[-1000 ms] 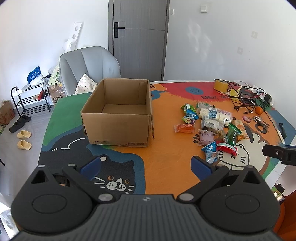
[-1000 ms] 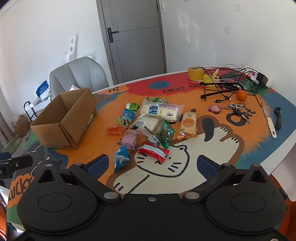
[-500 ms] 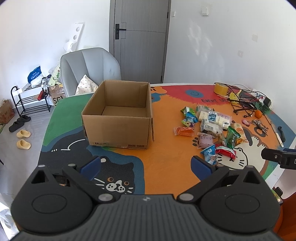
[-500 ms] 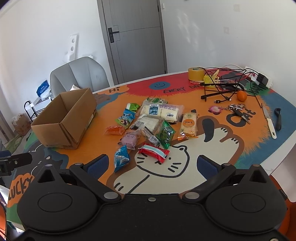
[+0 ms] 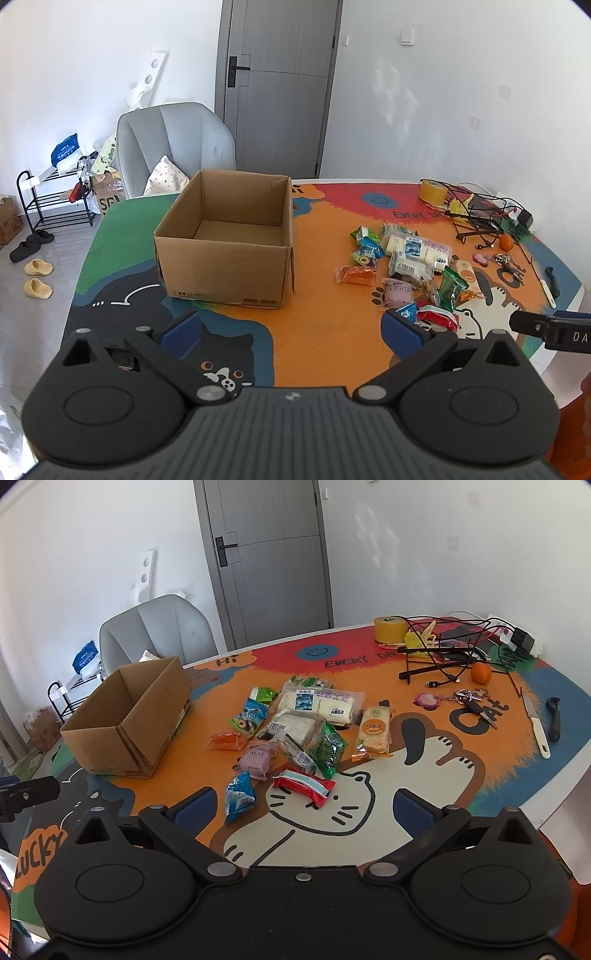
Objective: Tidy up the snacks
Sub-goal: 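Move both tools toward the snack pile beside the cardboard box, then grasp the blue snack bag with the left tool while the right tool grasps the red-and-white bar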
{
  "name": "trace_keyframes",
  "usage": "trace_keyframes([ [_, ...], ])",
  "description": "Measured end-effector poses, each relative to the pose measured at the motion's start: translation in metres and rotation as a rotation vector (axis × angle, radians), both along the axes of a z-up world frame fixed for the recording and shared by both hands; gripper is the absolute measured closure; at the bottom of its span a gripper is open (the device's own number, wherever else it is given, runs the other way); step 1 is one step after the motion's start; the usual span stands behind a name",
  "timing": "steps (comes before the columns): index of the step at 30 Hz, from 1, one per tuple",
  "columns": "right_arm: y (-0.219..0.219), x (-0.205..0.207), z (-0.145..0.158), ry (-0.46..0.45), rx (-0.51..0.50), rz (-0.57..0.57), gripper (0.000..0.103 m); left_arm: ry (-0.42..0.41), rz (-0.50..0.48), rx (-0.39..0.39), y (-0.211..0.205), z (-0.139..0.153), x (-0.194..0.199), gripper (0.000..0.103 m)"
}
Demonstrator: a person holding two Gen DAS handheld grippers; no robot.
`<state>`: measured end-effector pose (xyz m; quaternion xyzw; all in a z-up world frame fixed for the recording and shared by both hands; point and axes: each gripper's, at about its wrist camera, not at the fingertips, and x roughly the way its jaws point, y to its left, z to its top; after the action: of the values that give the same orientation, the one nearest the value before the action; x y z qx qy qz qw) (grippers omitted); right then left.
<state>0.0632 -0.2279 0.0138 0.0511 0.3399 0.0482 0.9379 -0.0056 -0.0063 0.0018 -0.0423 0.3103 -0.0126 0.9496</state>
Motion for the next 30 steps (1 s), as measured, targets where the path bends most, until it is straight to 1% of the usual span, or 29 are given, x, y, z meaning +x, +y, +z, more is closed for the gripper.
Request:
trace_keyframes([
  [10, -0.019, 0.013, -0.02, 0.023, 0.008, -0.039, 0.0, -0.063, -0.045, -0.021, -0.029, -0.005, 0.01, 0.0],
  [13, -0.024, 0.017, -0.028, 0.031, 0.011, -0.044, 0.0, -0.056, -0.06, -0.023, -0.039, -0.011, 0.016, 0.0],
  [16, -0.029, 0.022, -0.037, 0.037, 0.026, -0.045, 0.0, -0.028, -0.056, -0.014, -0.051, -0.021, 0.025, 0.0],
  [19, -0.035, 0.026, -0.045, 0.04, 0.054, -0.042, 0.0, -0.011, -0.067, -0.042, -0.057, -0.032, 0.033, 0.0],
  [24, -0.044, 0.031, -0.053, 0.007, 0.092, -0.034, 0.0, -0.014, -0.072, -0.041, -0.07, -0.045, 0.044, 0.0],
  [30, -0.046, 0.04, -0.062, -0.007, 0.081, -0.018, 0.0, 0.012, -0.073, -0.047, -0.082, -0.061, 0.06, 0.001],
])
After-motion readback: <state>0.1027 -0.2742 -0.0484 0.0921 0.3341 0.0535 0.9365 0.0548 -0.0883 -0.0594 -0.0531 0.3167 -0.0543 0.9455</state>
